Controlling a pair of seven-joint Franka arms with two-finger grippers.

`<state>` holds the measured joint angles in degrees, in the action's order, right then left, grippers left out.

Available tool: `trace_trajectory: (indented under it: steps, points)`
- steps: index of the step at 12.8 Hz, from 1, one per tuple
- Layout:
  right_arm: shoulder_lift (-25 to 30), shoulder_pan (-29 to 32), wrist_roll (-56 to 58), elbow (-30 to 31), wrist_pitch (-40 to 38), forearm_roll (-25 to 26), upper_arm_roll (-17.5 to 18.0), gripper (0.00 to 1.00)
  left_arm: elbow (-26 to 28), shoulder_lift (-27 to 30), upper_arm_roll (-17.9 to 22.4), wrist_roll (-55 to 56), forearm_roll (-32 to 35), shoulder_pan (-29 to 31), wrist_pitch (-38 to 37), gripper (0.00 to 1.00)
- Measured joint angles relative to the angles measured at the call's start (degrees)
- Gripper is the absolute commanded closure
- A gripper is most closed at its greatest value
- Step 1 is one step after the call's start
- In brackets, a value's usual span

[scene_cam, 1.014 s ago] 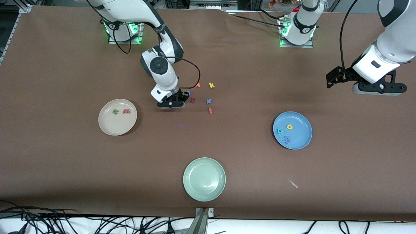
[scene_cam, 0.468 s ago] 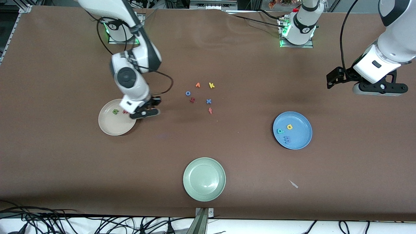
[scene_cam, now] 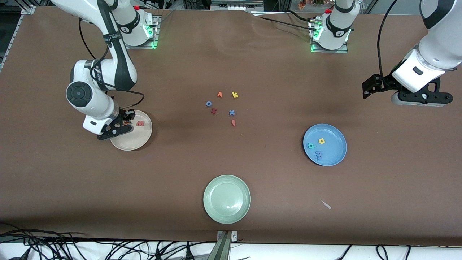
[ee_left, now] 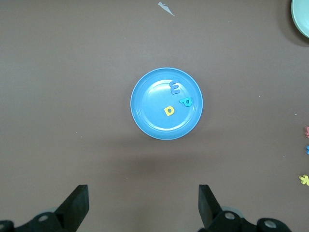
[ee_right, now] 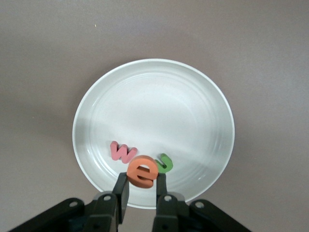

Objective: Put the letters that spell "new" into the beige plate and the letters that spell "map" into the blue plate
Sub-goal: 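Carry the orange e to the white plate and release it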

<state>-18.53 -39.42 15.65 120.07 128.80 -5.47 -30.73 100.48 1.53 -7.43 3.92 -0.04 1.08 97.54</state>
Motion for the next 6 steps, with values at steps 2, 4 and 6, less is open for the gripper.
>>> trace_trajectory:
  steps: [2, 4, 6]
  points:
    - [-0.40, 0.33, 0.62, 0.05, 0.55, 0.00, -0.02, 0.73, 0.00, 0.00, -0.03, -0.02, 0.00, 0.00, 0.00, 0.00]
    - [-1.00, 2.27, 3.03, 0.24, 1.57, -0.04, -0.04, 0.71, 0.00, -0.01, -0.05, -0.03, 0.00, 0.00, -0.01, 0.00]
    - [-1.46, 3.68, 4.26, 0.30, 2.04, -0.46, -0.05, 0.65, 0.00, -0.02, -0.05, -0.05, 0.00, -0.01, -0.01, 0.00]
